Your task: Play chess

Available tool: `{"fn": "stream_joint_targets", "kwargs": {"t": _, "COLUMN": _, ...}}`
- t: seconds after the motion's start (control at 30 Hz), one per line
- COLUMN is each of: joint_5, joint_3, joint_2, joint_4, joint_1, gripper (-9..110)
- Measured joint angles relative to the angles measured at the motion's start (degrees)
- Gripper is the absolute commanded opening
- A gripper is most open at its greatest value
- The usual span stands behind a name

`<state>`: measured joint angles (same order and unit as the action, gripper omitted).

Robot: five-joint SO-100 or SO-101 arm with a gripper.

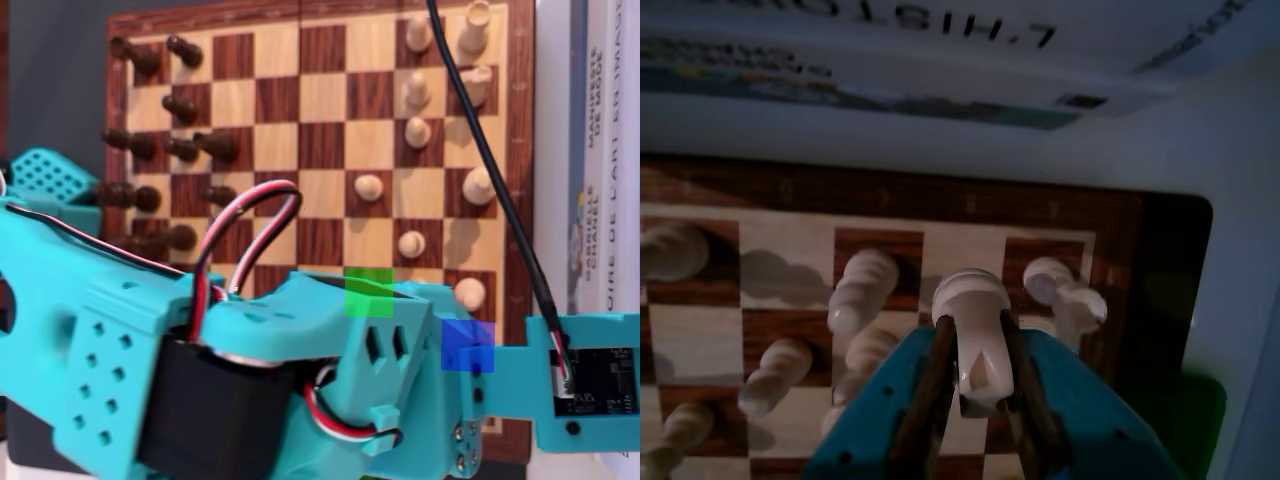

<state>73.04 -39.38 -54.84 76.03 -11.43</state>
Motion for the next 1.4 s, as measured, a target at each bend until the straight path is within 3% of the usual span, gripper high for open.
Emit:
{"fn": "stream_joint_targets", "kwargs": {"t": 0.2, "joint_5": 0.0, "joint_3": -0.97, "joint_2": -2.72, "joint_4": 1.49, "joint_1": 0.0, "gripper": 6}}
{"fn": "stream_joint_targets", "kwargs": {"t": 0.83, "joint_5": 0.09, "joint_3": -26.89, "joint_2": -25.84, "joint_4": 1.41, "joint_1": -0.18, "gripper": 6}}
{"fn": "stream_joint_targets", "kwargs": {"t": 1.4, "joint_5": 0.09, "joint_3": -40.52, "joint_2": -32.78, "joint_4": 1.41, "joint_1": 0.62, "gripper": 6}}
